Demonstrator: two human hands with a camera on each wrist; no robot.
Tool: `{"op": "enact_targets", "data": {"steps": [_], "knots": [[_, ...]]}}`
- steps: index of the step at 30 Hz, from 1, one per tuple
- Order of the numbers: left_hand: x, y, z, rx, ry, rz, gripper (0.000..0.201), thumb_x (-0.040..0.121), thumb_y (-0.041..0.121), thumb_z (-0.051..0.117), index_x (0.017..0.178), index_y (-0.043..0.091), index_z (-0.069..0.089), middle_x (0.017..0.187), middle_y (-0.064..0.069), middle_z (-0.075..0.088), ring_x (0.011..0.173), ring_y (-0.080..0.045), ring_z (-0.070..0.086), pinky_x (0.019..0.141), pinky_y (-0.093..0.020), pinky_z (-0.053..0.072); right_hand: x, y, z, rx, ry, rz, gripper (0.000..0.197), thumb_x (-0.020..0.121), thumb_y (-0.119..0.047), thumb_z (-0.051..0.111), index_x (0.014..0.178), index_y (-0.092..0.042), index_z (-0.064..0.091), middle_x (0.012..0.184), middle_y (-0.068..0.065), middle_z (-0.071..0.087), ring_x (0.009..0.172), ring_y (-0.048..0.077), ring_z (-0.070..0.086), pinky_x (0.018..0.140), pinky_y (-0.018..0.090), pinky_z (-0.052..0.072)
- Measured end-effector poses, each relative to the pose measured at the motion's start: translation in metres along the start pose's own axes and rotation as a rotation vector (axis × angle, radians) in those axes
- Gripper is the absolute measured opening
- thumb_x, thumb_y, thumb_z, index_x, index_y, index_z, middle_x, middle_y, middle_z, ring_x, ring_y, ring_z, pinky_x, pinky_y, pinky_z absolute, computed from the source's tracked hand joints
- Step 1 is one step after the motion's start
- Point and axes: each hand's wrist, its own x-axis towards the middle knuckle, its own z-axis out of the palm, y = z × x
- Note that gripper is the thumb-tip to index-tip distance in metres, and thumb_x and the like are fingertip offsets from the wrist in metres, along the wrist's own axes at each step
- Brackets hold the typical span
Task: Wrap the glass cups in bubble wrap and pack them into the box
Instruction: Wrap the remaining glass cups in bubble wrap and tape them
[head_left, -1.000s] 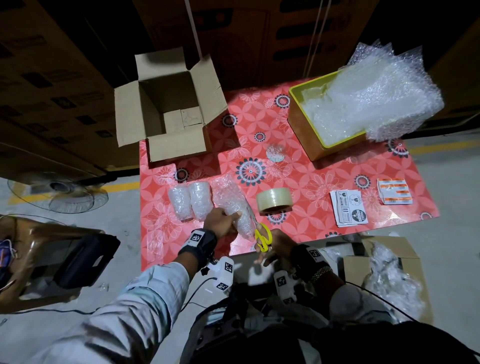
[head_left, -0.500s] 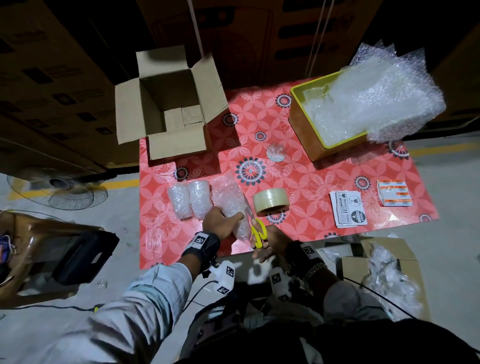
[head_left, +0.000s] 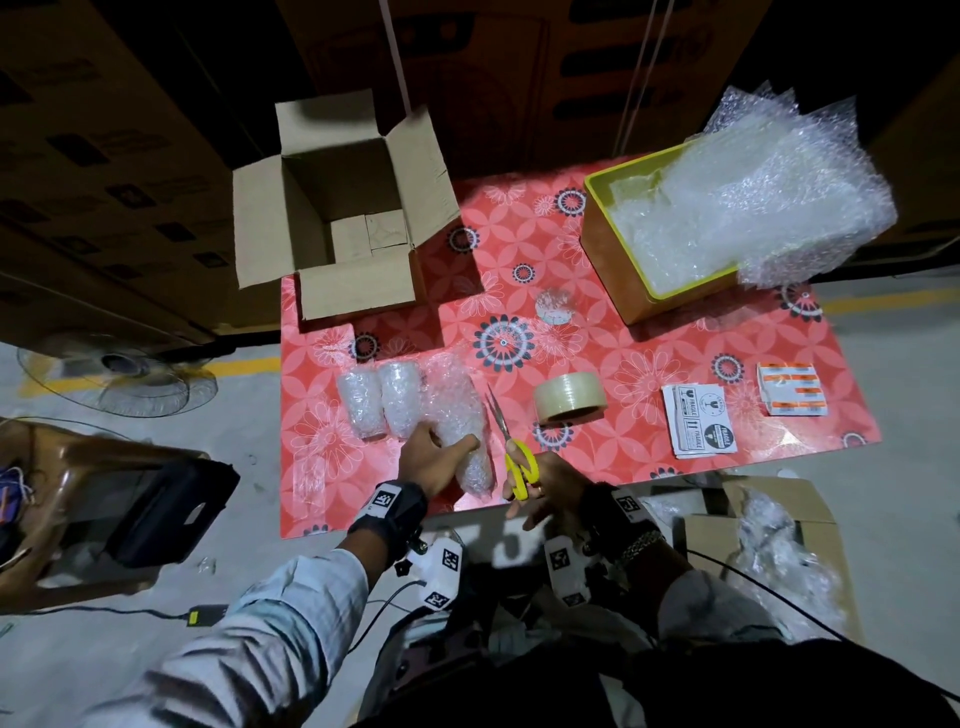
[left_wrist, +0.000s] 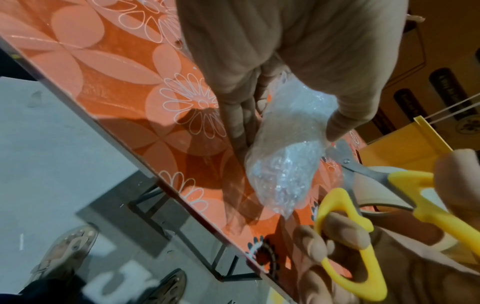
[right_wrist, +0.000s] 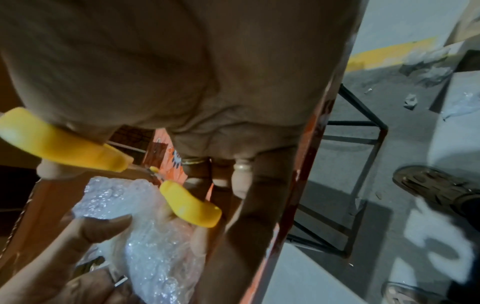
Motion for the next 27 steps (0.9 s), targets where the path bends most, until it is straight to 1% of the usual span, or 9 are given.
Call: {"op": "enact_targets", "data": {"steps": [5, 8, 10, 12, 14, 18, 23, 25, 27], "knots": [[-0.001, -0.007, 0.0, -0.053, -0.039, -0.01, 0.045, 0.078, 0.043, 0.082, 0.093, 0.014, 0.05, 0.08, 0.001, 0.048, 0.069, -0.018, 0.045, 0.061, -0.034, 0.037, -0.018, 0.016, -0.005, -0.091, 0.02, -0.062, 0.066, 0.069, -0.066, 0.078, 0.081, -0.001, 0.073, 0.08, 0.021, 0.066, 0.07, 0.032, 0.07, 0.058, 0.036, 0.056], [0.001, -0.01, -0.001, -0.214, -0.116, -0.02, 0.053, 0.068, 0.049, 0.075, 0.097, 0.01, 0.054, 0.09, -0.016, 0.061, 0.085, -0.036, 0.06, 0.081, -0.051, 0.053, -0.035, 0.022, -0.008, -0.055, 0.059, -0.179, 0.031, 0.067, -0.046, 0.08, 0.072, -0.016, 0.077, 0.075, 0.012, 0.07, 0.062, 0.027, 0.068, 0.06, 0.037, 0.052], [0.001, -0.012, -0.002, -0.33, -0.196, -0.024, 0.052, 0.065, 0.045, 0.072, 0.092, 0.007, 0.051, 0.088, -0.019, 0.055, 0.083, -0.041, 0.056, 0.086, -0.05, 0.052, -0.042, 0.023, -0.017, -0.03, 0.092, -0.259, 0.02, 0.073, -0.036, 0.079, 0.075, -0.016, 0.079, 0.079, 0.008, 0.074, 0.069, 0.028, 0.069, 0.063, 0.039, 0.053], [-0.002, -0.008, -0.004, -0.451, -0.261, -0.039, 0.046, 0.061, 0.042, 0.073, 0.083, 0.011, 0.046, 0.082, -0.011, 0.041, 0.077, -0.03, 0.04, 0.077, -0.039, 0.038, -0.041, 0.027, -0.027, -0.035, 0.151, -0.3, 0.024, 0.094, -0.016, 0.068, 0.092, 0.007, 0.073, 0.085, 0.003, 0.078, 0.073, 0.026, 0.07, 0.067, 0.038, 0.053], [-0.007, -0.003, -0.005, -0.578, -0.34, -0.057, 0.049, 0.066, 0.039, 0.08, 0.088, 0.008, 0.051, 0.082, -0.014, 0.047, 0.079, -0.03, 0.048, 0.08, -0.038, 0.04, -0.036, 0.027, -0.031, -0.02, 0.208, -0.294, 0.026, 0.101, -0.001, 0.054, 0.097, 0.025, 0.06, 0.085, 0.002, 0.079, 0.07, 0.025, 0.069, 0.062, 0.031, 0.054], [-0.016, 0.0, -0.004, -0.596, -0.39, -0.061, 0.045, 0.091, 0.031, 0.078, 0.119, 0.0, 0.061, 0.092, -0.017, 0.073, 0.077, -0.034, 0.066, 0.063, -0.038, 0.057, -0.031, 0.02, -0.02, -0.073, 0.27, -0.366, 0.073, 0.072, -0.048, 0.083, 0.08, 0.02, 0.056, 0.081, 0.037, 0.067, 0.062, 0.032, 0.064, 0.053, 0.034, 0.047], [-0.023, 0.004, -0.011, -0.53, -0.344, -0.038, 0.055, 0.086, 0.043, 0.079, 0.109, -0.005, 0.066, 0.075, -0.017, 0.071, 0.057, -0.028, 0.063, 0.059, -0.039, 0.055, -0.019, 0.023, -0.008, -0.047, 0.342, -0.295, 0.056, 0.065, -0.048, 0.086, 0.073, 0.001, 0.062, 0.069, 0.012, 0.069, 0.072, 0.03, 0.066, 0.075, 0.054, 0.051], [-0.026, 0.001, -0.015, -0.576, -0.314, -0.064, 0.056, 0.088, 0.039, 0.077, 0.111, -0.01, 0.064, 0.071, -0.019, 0.068, 0.051, -0.027, 0.061, 0.052, -0.035, 0.053, -0.017, 0.021, -0.006, -0.135, 0.377, -0.288, 0.036, 0.081, -0.04, 0.081, 0.068, -0.015, 0.06, 0.071, 0.005, 0.066, 0.075, 0.023, 0.064, 0.08, 0.038, 0.058], [-0.028, -0.005, -0.019, -0.644, -0.362, -0.095, 0.056, 0.091, 0.034, 0.076, 0.119, -0.01, 0.056, 0.074, -0.024, 0.065, 0.056, -0.028, 0.059, 0.052, -0.036, 0.051, -0.016, 0.016, -0.003, -0.251, 0.44, -0.287, 0.031, 0.094, -0.029, 0.071, 0.068, -0.028, 0.054, 0.074, -0.002, 0.06, 0.078, 0.017, 0.058, 0.068, 0.013, 0.048]]}}
